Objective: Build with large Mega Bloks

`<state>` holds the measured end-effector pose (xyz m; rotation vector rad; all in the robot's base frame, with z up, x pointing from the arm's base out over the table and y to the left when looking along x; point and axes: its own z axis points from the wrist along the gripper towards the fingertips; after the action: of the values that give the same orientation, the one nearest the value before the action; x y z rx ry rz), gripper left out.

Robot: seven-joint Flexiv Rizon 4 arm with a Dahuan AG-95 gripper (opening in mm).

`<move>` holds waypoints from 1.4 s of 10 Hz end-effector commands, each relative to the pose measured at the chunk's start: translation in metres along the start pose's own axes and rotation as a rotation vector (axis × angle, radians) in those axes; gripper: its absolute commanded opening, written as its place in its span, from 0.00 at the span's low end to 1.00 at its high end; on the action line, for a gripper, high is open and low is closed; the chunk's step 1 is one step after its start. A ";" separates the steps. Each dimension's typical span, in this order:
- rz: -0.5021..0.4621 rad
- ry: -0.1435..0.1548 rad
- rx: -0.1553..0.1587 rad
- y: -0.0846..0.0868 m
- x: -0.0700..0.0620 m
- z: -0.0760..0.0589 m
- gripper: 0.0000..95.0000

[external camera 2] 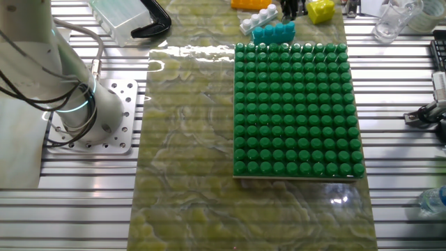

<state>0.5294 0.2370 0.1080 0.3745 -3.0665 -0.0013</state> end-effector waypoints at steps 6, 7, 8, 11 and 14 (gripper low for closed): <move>-0.018 -0.023 -0.017 0.000 0.001 -0.001 0.00; -0.031 -0.019 -0.012 0.000 0.001 -0.001 0.00; -0.022 -0.010 -0.001 0.000 0.001 -0.001 0.00; -0.006 -0.017 0.008 0.020 0.016 -0.002 0.00; 0.005 -0.026 0.015 0.027 0.039 0.006 0.40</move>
<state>0.4804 0.2511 0.1048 0.3708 -3.1005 0.0028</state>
